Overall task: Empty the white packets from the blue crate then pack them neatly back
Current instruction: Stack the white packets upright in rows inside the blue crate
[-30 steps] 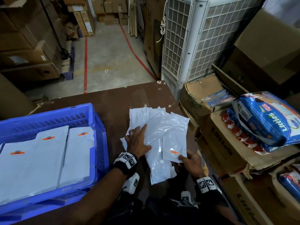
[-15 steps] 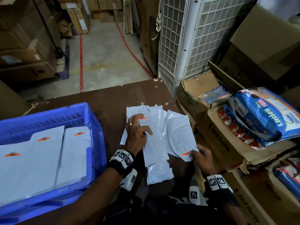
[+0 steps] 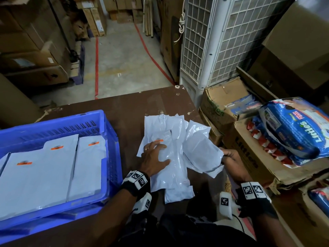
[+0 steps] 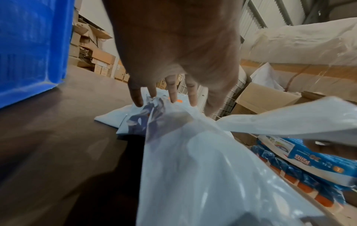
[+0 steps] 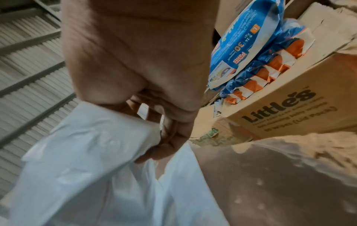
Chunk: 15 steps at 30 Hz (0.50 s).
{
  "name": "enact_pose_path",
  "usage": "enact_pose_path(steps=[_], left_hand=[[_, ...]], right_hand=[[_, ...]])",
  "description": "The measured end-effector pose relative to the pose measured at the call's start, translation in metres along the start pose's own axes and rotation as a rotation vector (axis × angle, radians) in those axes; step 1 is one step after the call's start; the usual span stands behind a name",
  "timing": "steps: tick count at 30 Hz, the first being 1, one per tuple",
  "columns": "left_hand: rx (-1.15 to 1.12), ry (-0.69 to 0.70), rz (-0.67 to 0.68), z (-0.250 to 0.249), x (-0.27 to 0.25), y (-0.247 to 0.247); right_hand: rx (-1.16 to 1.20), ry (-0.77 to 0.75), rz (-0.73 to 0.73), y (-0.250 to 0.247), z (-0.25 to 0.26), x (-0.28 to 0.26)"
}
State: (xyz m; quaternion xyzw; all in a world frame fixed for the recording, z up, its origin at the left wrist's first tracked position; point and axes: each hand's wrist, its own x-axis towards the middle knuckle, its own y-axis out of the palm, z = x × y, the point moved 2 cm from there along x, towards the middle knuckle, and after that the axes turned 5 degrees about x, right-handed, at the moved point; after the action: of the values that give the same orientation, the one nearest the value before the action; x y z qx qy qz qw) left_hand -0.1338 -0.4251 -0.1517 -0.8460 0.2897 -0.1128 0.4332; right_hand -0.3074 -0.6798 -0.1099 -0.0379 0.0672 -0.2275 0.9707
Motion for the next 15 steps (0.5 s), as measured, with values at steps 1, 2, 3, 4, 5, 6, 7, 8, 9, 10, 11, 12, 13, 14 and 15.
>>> enact_pose_path(steps=[1,2,3,4,5,6,7,8,9,10,11,12,13,14,15], left_hand=[[0.017,-0.013,0.041,0.0,0.0,0.001],[0.031,-0.016,0.064,0.0,-0.001,0.0],[0.045,-0.015,0.063,-0.001,-0.002,-0.001],[0.064,-0.005,0.034,-0.004,-0.003,-0.004],[0.067,0.003,-0.005,-0.008,-0.003,-0.007],[0.051,0.016,-0.04,-0.015,-0.003,-0.013],[0.023,0.049,-0.06,-0.025,-0.001,-0.019],[-0.005,0.107,-0.041,-0.035,0.002,-0.024],[-0.02,0.174,0.013,-0.048,0.004,-0.03],[-0.018,0.233,0.09,-0.062,0.004,-0.036],[-0.017,0.272,0.17,-0.072,0.005,-0.04],[-0.027,0.289,0.254,-0.081,0.004,-0.043],[-0.051,0.283,0.326,-0.087,0.004,-0.044],[-0.055,0.277,0.379,-0.091,0.005,-0.044],[-0.019,0.278,0.409,-0.092,0.006,-0.043]], right_hand=[[0.023,-0.008,0.022,0.001,0.011,-0.001],[0.041,-0.009,0.053,0.002,0.024,-0.002],[0.055,-0.001,0.092,0.004,0.033,-0.001],[0.072,0.012,0.137,0.005,0.041,-0.001],[0.094,0.026,0.182,0.006,0.047,0.0],[0.113,0.043,0.221,0.008,0.05,0.002],[0.118,0.063,0.245,0.01,0.053,0.003],[0.12,0.084,0.252,0.013,0.054,0.004],[0.136,0.101,0.25,0.014,0.052,0.005],[0.153,0.115,0.247,0.015,0.051,0.006],[0.16,0.122,0.245,0.017,0.05,0.008],[0.152,0.12,0.244,0.018,0.048,0.01],[0.143,0.113,0.233,0.018,0.045,0.012],[0.139,0.108,0.225,0.017,0.043,0.014],[0.135,0.114,0.217,0.017,0.041,0.015]])
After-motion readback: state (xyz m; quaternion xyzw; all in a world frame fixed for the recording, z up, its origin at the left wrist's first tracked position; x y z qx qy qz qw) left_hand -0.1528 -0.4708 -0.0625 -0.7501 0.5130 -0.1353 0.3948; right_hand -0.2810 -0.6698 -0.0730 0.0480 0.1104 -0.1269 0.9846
